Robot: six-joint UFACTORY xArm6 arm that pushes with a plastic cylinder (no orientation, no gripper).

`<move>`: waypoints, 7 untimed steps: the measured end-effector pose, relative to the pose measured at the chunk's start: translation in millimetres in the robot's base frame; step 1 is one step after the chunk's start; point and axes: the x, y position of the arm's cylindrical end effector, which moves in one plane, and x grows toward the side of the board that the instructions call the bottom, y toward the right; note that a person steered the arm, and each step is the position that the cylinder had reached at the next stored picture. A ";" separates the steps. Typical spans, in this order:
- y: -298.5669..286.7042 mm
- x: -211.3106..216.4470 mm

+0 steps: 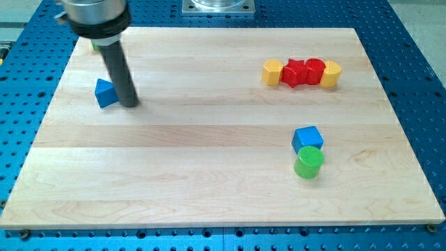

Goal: Place the blue triangle at the center left side of the board

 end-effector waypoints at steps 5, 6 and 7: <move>-30.6 -15.3; -12.6 -34.3; -36.5 -42.3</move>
